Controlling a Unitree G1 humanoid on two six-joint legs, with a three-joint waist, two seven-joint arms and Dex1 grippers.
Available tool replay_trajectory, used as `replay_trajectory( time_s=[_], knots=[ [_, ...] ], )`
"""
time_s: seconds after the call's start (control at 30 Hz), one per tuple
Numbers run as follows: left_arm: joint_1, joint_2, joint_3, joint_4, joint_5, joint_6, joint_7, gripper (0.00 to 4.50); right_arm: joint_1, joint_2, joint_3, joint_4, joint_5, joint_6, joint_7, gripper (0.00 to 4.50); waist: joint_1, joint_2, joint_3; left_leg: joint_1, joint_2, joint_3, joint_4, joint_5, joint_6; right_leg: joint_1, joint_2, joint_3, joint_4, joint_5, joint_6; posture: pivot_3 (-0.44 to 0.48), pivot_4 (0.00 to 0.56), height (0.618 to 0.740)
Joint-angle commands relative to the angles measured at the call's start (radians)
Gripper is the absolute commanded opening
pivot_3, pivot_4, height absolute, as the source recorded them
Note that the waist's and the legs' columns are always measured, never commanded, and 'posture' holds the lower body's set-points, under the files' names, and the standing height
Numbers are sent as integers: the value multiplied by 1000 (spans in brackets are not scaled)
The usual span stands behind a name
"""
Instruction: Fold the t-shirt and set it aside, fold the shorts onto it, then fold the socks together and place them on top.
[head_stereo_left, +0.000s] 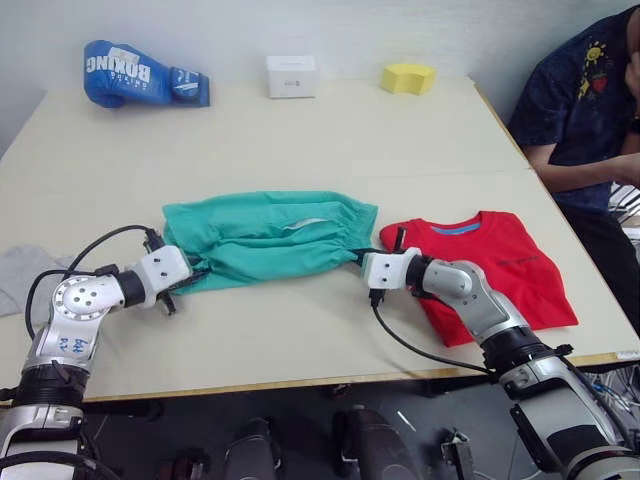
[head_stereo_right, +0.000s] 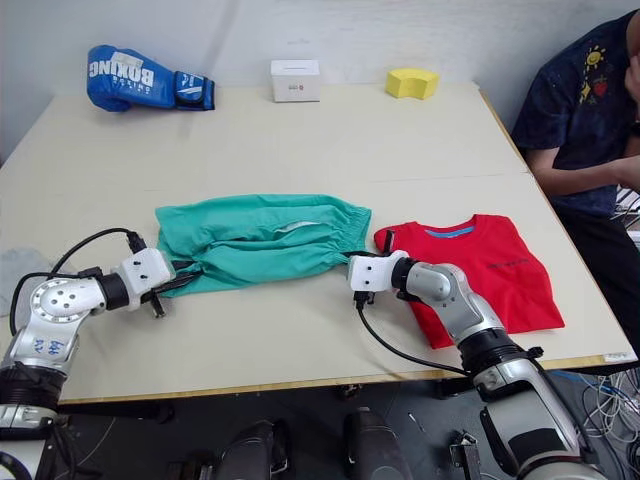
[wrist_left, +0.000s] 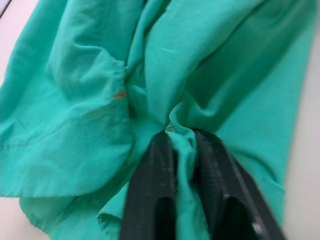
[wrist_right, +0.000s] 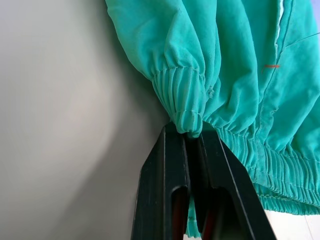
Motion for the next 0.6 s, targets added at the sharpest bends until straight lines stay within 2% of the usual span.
replay_trajectory(
  time_s=[0.03,0.3,0.43,0.6],
  knots=[
    [43,38,23,25,-3,-76,-1,24,15,-28,-45,-34,67,-47,14,0,-2,0,0,0,0,0,0,0,0,0,0,0,0,0,0,0,150,740],
    [210,112,110,9,-100,-275,-39,24,111,-142,-74,-65,225,-200,134,0,-17,0,0,0,0,0,-2,-1,0,0,0,0,-2,0,0,0,150,740],
    [341,136,173,-21,-144,-380,-49,24,164,-179,-87,-91,299,-259,180,0,-21,0,0,0,1,0,-2,-1,0,0,0,0,-2,0,0,0,150,740],
    [453,159,231,-56,-175,-494,-51,24,252,-231,-98,-157,382,-269,225,0,-18,0,0,1,1,-1,-3,-1,1,1,-1,0,-4,-1,-1,0,150,740]
  ],
)
